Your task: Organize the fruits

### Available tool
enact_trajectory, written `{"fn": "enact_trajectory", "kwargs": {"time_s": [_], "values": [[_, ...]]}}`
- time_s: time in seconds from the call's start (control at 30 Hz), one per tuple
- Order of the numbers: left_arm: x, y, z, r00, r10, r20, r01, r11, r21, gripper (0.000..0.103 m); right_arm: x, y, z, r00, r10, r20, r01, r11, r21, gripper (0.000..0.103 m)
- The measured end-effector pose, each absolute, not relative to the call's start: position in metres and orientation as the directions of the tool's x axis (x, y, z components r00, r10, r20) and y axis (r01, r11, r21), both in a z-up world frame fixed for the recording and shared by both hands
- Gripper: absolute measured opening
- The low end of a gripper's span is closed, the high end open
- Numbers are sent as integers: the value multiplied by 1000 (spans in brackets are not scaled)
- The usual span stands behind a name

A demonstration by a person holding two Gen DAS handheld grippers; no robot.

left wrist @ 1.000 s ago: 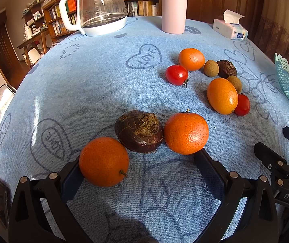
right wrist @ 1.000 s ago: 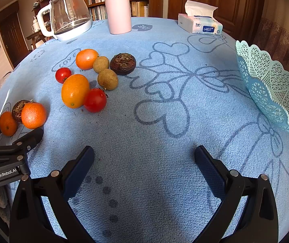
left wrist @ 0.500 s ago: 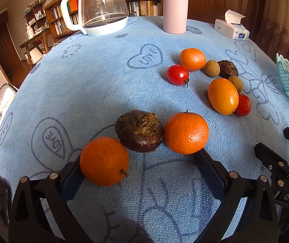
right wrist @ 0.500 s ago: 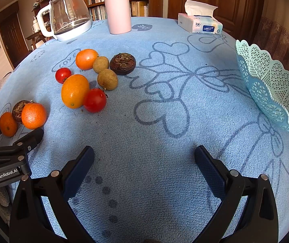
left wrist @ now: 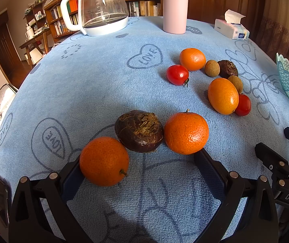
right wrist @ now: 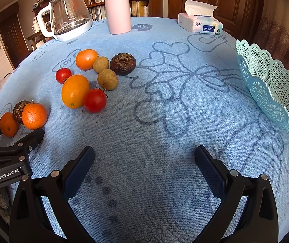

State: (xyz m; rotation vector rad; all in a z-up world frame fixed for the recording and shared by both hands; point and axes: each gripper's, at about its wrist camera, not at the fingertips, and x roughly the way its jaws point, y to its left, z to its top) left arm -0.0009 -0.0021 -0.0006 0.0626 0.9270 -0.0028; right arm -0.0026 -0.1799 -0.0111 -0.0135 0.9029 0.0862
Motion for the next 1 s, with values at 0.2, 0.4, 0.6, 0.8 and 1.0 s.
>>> {"fn": "enact_trajectory", "kwargs": {"time_s": [0.2, 0.4, 0.6, 0.8, 1.0], "values": [[-1, -2, -1, 600, 24, -799, 29, 998, 52, 98, -3, -180, -11, 616, 69, -785, -81, 996, 25, 101], [-1, -2, 0, 600, 24, -799, 30, 998, 52, 98, -3, -180, -11, 616, 69, -785, -80, 996, 25, 101], [-1, -2, 0, 600, 24, -799, 29, 998, 52, 98, -2, -179, -11, 615, 69, -785, -80, 996, 25, 101], [-1, -2, 0, 600, 23, -800, 30, 998, 51, 98, -2, -179, -10, 610, 71, -790, -94, 995, 17, 101], [0, -2, 0, 597, 10, -802, 30, 999, 35, 98, 0, -181, -10, 600, 95, -794, -132, 991, 19, 101]]}}
